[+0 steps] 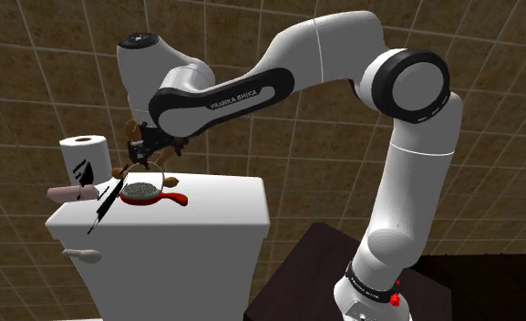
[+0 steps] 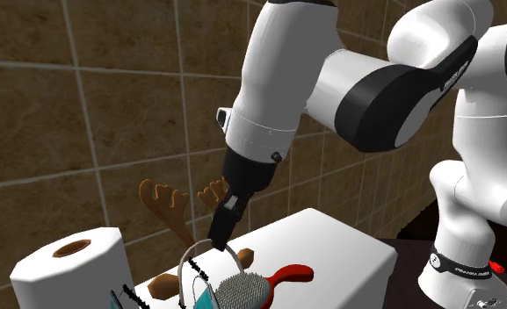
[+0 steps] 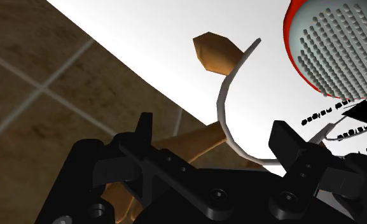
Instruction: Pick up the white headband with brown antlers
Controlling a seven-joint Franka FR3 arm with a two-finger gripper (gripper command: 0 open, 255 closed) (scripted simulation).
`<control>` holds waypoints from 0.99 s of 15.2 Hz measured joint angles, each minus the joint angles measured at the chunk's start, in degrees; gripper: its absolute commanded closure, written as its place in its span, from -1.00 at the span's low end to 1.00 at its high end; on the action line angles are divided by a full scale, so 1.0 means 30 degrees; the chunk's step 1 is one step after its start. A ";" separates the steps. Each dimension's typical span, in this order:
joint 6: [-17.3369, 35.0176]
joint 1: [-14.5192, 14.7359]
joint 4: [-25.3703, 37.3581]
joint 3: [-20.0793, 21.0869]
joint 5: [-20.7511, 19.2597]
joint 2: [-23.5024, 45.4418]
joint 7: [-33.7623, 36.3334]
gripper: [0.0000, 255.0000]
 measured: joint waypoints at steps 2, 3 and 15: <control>0.0124 0.0146 0.0195 -0.0023 -0.0411 0.0409 0.0388 -1.00; 0.0305 0.0165 0.0056 -0.0040 -0.0526 0.0484 0.0534 -1.00; 0.1400 0.0237 -0.0764 -0.0151 -0.1118 0.0950 0.1257 1.00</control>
